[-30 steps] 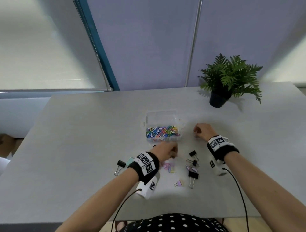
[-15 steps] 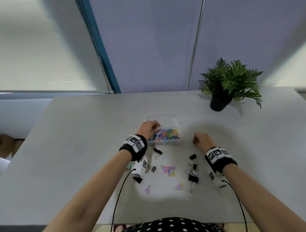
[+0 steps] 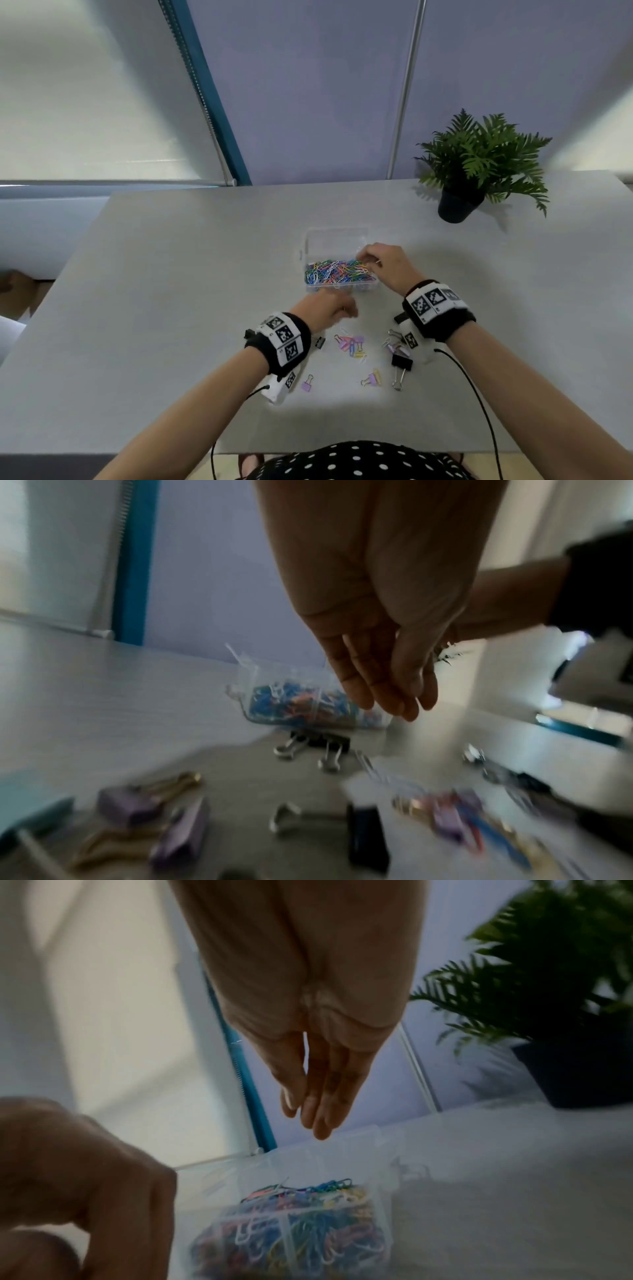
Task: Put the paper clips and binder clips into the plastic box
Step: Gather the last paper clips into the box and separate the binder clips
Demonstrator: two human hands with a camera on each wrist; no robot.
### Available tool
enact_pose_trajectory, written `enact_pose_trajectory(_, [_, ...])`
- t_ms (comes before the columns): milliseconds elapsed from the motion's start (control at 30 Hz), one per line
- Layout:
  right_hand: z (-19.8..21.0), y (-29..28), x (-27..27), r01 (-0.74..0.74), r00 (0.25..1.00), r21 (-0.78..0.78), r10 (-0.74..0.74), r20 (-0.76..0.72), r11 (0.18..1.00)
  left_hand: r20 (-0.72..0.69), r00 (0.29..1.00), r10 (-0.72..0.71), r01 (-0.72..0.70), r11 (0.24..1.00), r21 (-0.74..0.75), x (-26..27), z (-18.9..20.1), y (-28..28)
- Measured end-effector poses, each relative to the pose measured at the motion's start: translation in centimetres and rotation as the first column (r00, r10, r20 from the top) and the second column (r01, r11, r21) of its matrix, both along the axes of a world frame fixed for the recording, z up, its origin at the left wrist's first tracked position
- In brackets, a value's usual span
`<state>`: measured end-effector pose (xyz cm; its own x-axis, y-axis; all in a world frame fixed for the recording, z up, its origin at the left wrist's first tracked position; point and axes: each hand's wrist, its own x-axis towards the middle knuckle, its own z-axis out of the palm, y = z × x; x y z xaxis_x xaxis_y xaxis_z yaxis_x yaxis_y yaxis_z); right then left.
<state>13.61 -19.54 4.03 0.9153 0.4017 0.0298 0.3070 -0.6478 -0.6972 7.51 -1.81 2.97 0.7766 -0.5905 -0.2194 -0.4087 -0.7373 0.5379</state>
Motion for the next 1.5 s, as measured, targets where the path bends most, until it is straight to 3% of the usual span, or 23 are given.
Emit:
enact_pose_trajectory(133, [-1.1,-1.4,-3.5,-0.202,0.979,-0.243,0.187,-0.087,0.949,0.075,0.993,-0.091,0.075,0.978,0.193,-2.6,-1.6,-0.1])
enact_pose_trajectory(233, [-2.6,-2.6,-6.3,-0.303,0.950,-0.443,0.231,-0.211,0.844,0.151,0.982,-0.116,0.073,0.962,0.262,-3.9,-1.9,0.3])
enact_pose_trajectory(333, [-3.9,-2.7,-8.0,-0.310,0.950,-0.571,0.227,-0.214,0.761,0.185,0.979,-0.088,0.035,0.962,0.271,-4.4,-1.9,0.5])
enact_pose_trajectory(600, [-4.9,-2.5,-8.0,-0.261,0.959,-0.609,0.275,-0.073,0.749,0.031,0.999,0.027,-0.034,0.969,0.243,-4.8,-2.6,1.7])
enact_pose_trajectory(867, [-4.4,-2.6,-8.2,-0.302,0.929,-0.690,0.364,-0.059,0.658,0.046,0.998,0.053,-0.063,0.959,0.277,-4.7,-3.2,2.1])
enact_pose_trajectory(1000, [-3.9,-2.3,-8.2,-0.270,0.938,-0.635,0.345,-0.005,0.723,0.023,0.998,0.064,-0.068,0.960,0.271,-4.1,-3.1,1.8])
enact_pose_trajectory(1133, [-3.5,-0.9,-9.1,-0.326,0.945,-0.452,0.291,-0.147,0.830,0.018,0.997,0.081,-0.083,0.953,0.292,-3.7,-2.9,1.2])
enact_pose_trajectory(1233, [-3.9,0.2,-10.3,-0.321,0.943,-0.382,0.254,-0.217,0.867,0.002,0.993,0.115,-0.110,0.945,0.308,-3.7,-2.7,-0.1])
enact_pose_trajectory(1300, [-4.6,0.4,-10.7,-0.332,0.940,-0.430,0.260,-0.219,0.839,0.032,0.991,0.130,-0.133,0.933,0.335,-4.1,-2.7,-1.1])
enact_pose_trajectory(1400, [-5.1,0.5,-11.3,-0.258,0.964,-0.505,0.258,-0.071,0.824,0.082,0.983,0.166,-0.184,0.918,0.350,-4.9,-2.8,-2.2])
enact_pose_trajectory(1500, [-5.3,0.4,-11.3,-0.268,0.960,-0.599,0.261,-0.101,0.754,0.044,0.976,0.212,-0.215,0.922,0.322,-5.2,-2.8,-2.5])
